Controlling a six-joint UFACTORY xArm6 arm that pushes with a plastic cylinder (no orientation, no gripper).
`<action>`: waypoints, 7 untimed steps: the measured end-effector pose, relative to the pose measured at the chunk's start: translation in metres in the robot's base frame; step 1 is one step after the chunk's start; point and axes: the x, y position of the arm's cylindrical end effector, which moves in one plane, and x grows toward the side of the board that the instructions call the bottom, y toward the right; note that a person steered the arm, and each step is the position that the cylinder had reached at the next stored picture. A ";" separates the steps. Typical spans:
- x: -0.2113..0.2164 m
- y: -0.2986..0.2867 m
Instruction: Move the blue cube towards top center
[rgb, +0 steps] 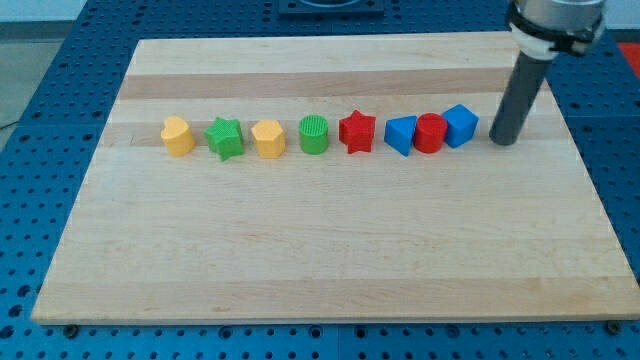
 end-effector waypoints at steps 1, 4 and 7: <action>0.005 -0.030; -0.073 -0.059; -0.121 -0.101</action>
